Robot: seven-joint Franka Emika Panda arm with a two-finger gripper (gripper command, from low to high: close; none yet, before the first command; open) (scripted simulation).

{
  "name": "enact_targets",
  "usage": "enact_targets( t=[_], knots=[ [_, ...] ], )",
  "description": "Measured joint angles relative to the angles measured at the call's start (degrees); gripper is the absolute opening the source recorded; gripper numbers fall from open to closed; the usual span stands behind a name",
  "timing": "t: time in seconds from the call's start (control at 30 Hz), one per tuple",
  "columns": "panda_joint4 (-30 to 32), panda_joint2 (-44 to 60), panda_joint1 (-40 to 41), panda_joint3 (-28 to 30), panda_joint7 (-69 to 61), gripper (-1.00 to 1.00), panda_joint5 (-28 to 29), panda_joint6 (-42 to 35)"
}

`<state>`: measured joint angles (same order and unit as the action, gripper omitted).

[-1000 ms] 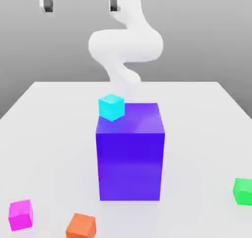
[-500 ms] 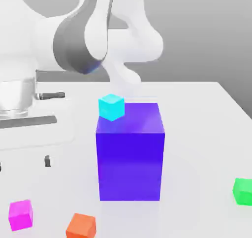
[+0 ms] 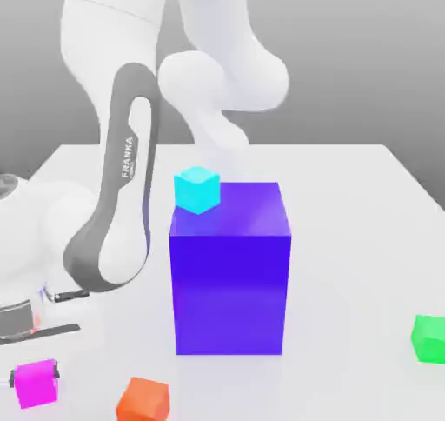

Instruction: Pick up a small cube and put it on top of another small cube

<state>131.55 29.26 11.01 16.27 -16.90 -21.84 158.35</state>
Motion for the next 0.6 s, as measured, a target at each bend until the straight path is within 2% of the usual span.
enact_targets(
  t=[0.07,0.23,0.6],
  knots=[
    [-0.04,0.19,0.14,-0.13,-0.07,-1.00,-0.04,0.18],
    [2.16,-8.06,-4.76,3.60,4.49,-1.00,5.76,-5.76],
    [5.99,-14.76,-24.62,-7.32,14.16,-1.00,13.64,-8.07]
  ],
)
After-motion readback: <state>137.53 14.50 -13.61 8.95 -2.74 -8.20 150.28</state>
